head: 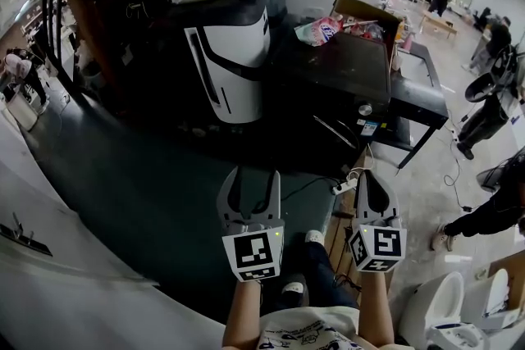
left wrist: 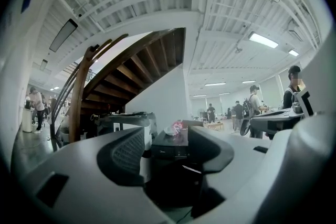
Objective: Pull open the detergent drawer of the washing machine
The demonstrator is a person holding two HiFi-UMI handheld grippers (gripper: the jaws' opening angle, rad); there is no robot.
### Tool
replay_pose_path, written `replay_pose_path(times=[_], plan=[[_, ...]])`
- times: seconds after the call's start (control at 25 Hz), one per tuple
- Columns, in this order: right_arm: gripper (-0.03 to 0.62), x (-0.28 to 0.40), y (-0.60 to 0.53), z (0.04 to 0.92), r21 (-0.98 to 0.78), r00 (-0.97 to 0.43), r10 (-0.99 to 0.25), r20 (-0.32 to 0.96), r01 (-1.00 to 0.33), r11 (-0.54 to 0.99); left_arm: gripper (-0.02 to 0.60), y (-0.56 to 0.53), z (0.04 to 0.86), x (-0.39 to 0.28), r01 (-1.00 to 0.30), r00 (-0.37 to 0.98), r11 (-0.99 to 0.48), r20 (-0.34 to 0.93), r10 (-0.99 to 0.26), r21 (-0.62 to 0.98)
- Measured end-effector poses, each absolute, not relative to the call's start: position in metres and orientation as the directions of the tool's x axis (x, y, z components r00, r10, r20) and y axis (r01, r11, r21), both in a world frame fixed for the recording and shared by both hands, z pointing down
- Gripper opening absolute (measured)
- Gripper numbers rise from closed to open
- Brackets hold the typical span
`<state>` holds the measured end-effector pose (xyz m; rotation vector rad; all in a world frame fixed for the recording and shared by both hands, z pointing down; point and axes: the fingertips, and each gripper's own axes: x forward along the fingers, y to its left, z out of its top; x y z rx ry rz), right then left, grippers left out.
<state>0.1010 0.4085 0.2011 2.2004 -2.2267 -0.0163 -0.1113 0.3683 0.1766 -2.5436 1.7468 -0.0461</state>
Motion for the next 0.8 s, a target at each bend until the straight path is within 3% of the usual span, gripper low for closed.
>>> replay_pose_path(times=[0.8], plan=[[0.014, 0.159, 0.212, 0.203, 0.004, -0.071, -0.997, 0.003, -0.997, 0.071, 0.255, 0.186, 0.186, -0.055, -0.948, 0.309, -0.31, 0.022, -0.951, -0.066]])
